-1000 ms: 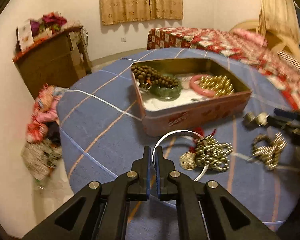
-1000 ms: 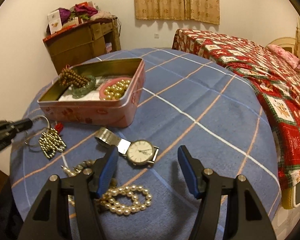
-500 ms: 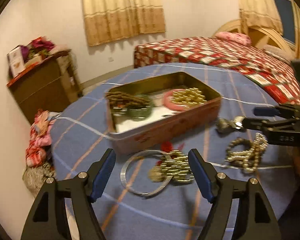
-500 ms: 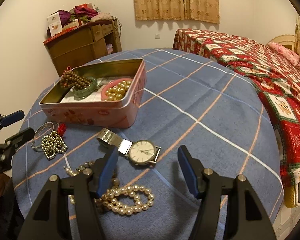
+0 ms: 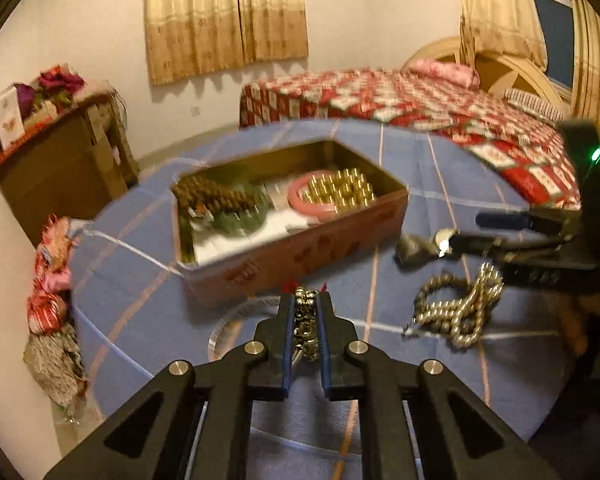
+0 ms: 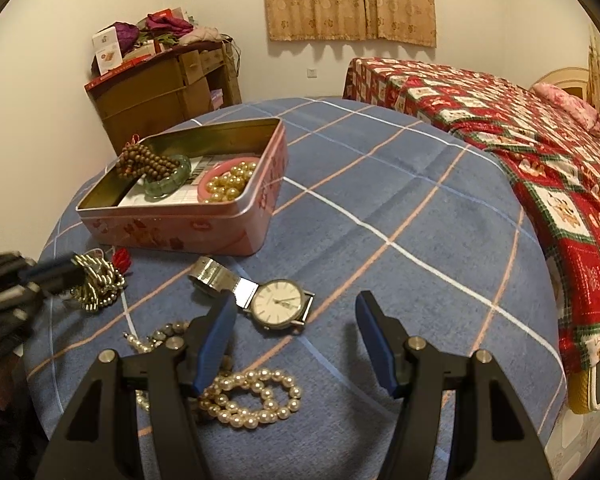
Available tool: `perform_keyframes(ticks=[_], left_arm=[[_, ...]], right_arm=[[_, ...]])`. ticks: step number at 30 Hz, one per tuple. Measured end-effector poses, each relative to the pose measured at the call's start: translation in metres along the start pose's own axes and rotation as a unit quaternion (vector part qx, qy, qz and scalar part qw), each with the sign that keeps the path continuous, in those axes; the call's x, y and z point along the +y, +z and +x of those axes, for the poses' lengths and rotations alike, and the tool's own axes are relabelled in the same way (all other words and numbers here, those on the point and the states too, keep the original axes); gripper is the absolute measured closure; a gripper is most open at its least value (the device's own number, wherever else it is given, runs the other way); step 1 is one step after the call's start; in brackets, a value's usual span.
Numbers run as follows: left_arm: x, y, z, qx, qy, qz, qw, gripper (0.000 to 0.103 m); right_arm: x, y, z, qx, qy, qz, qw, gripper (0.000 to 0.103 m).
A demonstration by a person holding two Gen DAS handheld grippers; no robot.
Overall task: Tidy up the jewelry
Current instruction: 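Grasp the silver magnetic bead strand with the left gripper while the right gripper moves toward the watch, then grasp the wristwatch with the right gripper while the left gripper lifts the bead strand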
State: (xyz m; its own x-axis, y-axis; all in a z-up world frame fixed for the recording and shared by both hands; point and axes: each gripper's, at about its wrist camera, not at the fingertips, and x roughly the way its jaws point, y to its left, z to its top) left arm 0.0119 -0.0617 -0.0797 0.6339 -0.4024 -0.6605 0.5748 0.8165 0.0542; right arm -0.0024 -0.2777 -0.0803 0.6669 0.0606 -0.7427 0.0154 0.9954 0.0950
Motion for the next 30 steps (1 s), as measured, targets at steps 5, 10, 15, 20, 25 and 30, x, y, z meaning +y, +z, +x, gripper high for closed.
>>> perform_keyframes(ticks=[5,10,15,20,25,30], left_arm=[[0.014,0.012,-0.026,-0.031,-0.002,-0.019,0.9993,0.093],[0.025,0.022,-0.039,-0.046,-0.011,-0.034,0.9983,0.093],[0.031,0.026,-0.036,-0.043,0.000,-0.041,0.9982,0.093],[0.034,0.024,-0.026,-0.037,0.025,-0.034,0.9984,0.093],[0.040,0.016,-0.004,-0.013,0.029,-0.040,0.9987,0.093],[0.039,0.014,-0.004,-0.013,0.022,-0.040,0.9989,0.093]], right_arm=[[0.001,0.000,0.000,0.001,-0.001,-0.002,1.000,0.038],[0.001,0.000,0.001,0.007,0.001,-0.006,1.000,0.038],[0.006,0.004,0.006,0.018,0.006,-0.022,1.000,0.038],[0.007,0.007,0.013,0.033,0.014,-0.043,0.998,0.038],[0.009,0.009,0.024,0.066,0.036,-0.061,0.995,0.037],[0.016,0.009,0.027,0.069,0.021,-0.093,0.993,0.048]])
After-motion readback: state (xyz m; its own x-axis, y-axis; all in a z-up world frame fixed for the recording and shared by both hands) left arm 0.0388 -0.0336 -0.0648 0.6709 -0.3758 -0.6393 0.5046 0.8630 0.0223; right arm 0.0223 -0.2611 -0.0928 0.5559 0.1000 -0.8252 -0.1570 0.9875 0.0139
